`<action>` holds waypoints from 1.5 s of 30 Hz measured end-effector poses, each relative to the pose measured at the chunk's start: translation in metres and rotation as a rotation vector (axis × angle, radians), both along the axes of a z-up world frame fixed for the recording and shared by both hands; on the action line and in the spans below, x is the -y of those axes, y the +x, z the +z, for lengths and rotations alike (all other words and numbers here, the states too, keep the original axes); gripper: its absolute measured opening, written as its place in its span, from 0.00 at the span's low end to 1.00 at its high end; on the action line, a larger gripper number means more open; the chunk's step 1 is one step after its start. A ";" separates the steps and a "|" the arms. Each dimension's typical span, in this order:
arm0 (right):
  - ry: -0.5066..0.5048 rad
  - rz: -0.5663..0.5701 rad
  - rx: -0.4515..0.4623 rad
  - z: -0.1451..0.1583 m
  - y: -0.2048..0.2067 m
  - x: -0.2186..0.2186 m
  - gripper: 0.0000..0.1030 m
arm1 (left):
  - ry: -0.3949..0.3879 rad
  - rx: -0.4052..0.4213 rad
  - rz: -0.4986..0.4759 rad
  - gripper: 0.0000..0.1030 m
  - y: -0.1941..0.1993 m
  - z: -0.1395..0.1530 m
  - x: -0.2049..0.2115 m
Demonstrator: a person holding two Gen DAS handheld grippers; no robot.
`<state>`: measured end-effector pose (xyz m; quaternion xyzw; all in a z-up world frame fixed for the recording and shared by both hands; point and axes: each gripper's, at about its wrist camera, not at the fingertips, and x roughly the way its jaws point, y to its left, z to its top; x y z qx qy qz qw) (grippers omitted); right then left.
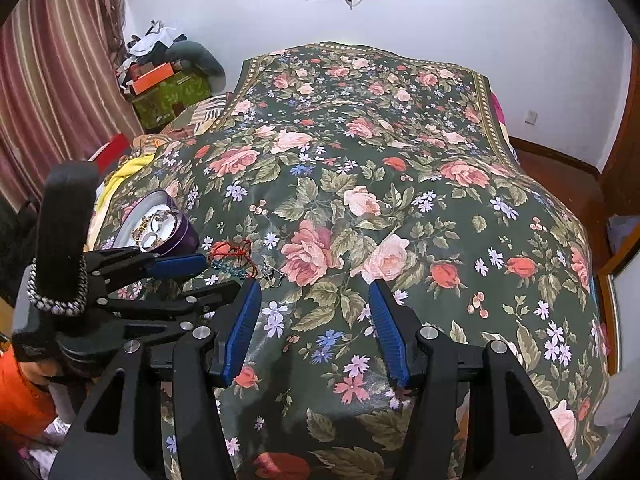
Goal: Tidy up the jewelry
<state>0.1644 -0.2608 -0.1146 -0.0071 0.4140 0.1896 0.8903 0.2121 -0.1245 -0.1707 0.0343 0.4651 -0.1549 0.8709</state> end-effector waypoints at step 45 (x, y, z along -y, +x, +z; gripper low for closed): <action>-0.155 0.134 -0.184 -0.046 0.037 -0.073 0.40 | -0.186 0.249 0.132 0.06 -0.042 0.080 -0.116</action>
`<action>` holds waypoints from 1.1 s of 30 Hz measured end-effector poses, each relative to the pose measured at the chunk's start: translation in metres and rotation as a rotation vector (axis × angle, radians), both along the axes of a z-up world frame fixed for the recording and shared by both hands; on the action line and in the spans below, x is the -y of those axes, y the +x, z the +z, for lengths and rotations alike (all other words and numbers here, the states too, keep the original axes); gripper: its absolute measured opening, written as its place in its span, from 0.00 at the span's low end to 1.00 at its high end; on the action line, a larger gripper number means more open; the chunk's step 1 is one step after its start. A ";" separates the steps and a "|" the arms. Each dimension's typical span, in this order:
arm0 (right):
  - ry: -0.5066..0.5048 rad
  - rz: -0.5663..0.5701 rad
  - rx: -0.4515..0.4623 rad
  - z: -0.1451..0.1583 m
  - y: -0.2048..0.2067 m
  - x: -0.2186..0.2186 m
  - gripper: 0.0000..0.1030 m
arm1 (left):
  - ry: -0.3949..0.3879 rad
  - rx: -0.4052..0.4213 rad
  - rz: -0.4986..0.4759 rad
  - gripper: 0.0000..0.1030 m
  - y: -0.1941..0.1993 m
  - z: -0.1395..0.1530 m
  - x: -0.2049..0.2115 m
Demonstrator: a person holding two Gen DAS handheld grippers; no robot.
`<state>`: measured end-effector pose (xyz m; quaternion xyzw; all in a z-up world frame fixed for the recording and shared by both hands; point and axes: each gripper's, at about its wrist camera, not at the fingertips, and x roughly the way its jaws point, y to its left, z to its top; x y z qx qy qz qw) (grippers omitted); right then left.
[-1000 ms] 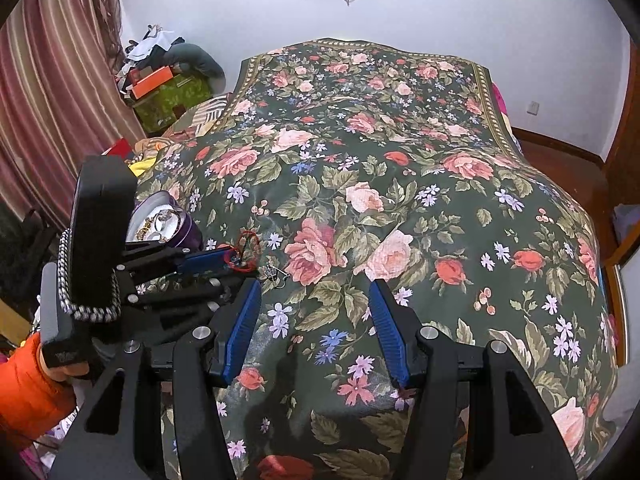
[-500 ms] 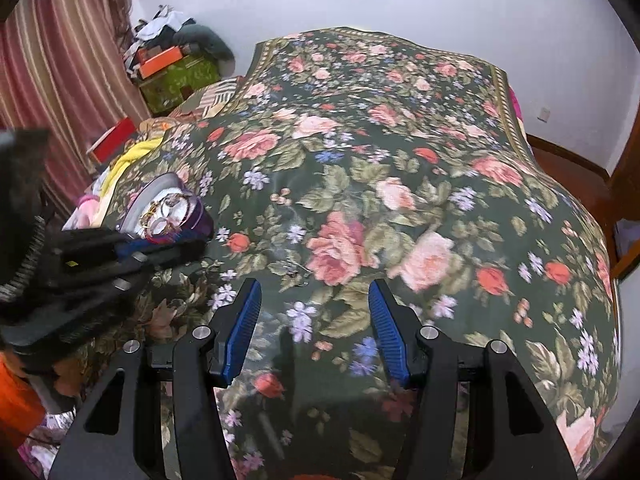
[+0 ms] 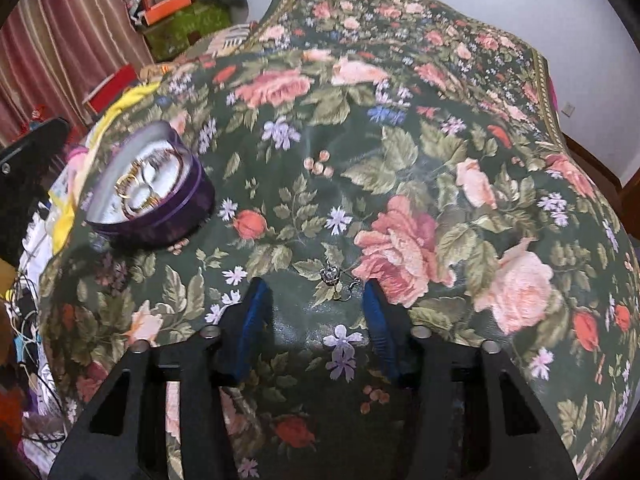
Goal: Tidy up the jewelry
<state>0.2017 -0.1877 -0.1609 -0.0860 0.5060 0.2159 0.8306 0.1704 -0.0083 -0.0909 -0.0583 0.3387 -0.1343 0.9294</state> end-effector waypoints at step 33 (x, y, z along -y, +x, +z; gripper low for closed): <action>0.102 0.045 0.210 0.063 -0.014 -0.027 0.08 | 0.002 -0.019 0.066 0.06 0.012 -0.001 -0.030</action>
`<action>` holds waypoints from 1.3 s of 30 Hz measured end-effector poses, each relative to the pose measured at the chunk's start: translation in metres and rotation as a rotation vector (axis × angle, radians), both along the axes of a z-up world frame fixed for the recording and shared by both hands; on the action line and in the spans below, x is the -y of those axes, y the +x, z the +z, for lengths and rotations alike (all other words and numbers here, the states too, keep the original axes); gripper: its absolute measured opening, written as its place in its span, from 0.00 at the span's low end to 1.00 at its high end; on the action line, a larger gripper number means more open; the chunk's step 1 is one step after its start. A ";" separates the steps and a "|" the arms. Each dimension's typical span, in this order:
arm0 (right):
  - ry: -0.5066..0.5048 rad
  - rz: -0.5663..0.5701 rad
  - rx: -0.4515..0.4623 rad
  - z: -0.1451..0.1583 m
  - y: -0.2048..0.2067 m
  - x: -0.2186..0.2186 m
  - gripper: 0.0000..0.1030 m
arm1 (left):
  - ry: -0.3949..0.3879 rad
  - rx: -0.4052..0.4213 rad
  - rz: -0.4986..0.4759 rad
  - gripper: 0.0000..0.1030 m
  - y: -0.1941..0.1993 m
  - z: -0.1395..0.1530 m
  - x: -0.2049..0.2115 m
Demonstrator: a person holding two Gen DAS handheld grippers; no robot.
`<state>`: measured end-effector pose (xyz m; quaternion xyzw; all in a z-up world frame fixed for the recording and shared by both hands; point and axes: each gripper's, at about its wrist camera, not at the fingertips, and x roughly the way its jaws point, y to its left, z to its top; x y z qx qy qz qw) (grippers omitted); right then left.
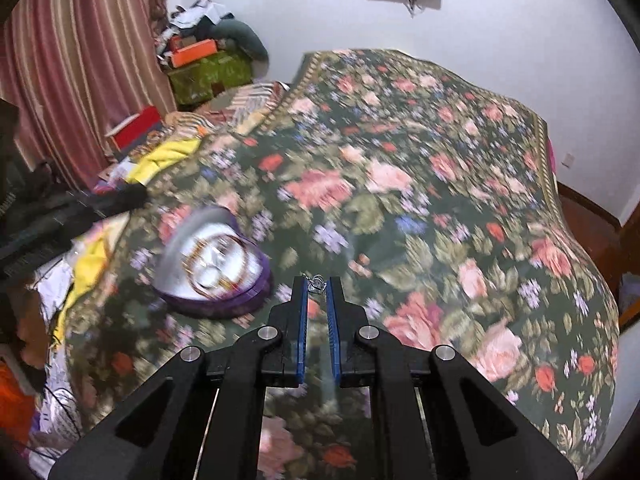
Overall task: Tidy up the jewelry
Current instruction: 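Lower the red bracelet and earring into the tin with both tools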
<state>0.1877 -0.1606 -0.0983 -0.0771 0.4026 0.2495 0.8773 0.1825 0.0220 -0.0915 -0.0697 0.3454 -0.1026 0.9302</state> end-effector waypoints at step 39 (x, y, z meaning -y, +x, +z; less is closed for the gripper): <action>0.055 0.097 -0.038 -0.011 0.007 -0.059 0.08 | -0.020 -0.054 0.027 0.13 0.004 -0.021 -0.024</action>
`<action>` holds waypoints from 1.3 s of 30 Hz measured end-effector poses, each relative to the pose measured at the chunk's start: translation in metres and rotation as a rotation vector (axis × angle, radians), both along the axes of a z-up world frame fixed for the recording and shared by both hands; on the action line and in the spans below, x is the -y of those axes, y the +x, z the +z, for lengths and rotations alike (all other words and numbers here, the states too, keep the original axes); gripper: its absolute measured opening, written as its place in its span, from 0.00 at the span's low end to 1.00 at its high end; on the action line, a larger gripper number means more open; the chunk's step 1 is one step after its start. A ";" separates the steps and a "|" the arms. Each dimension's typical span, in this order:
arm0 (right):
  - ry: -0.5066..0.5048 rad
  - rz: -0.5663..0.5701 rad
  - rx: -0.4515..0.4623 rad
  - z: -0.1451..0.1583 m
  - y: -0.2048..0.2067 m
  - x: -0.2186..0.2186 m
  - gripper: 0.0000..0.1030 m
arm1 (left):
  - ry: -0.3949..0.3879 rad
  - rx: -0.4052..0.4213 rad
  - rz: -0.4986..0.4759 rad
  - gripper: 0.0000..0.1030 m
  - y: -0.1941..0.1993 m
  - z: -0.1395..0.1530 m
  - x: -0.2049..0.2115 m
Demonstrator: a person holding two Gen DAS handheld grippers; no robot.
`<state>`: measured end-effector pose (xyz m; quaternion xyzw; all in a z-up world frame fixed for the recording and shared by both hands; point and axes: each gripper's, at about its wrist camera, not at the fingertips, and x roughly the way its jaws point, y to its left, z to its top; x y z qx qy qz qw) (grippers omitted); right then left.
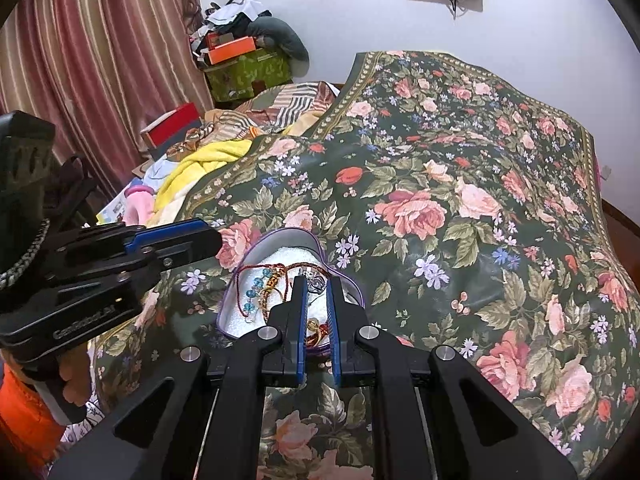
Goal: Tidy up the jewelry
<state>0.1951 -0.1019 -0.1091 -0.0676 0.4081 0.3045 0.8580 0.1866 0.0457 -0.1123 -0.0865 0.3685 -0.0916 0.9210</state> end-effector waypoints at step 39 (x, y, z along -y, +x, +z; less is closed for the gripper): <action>0.123 -0.072 0.276 0.101 -0.074 0.034 0.12 | 0.044 0.220 0.027 0.19 -0.070 0.081 0.019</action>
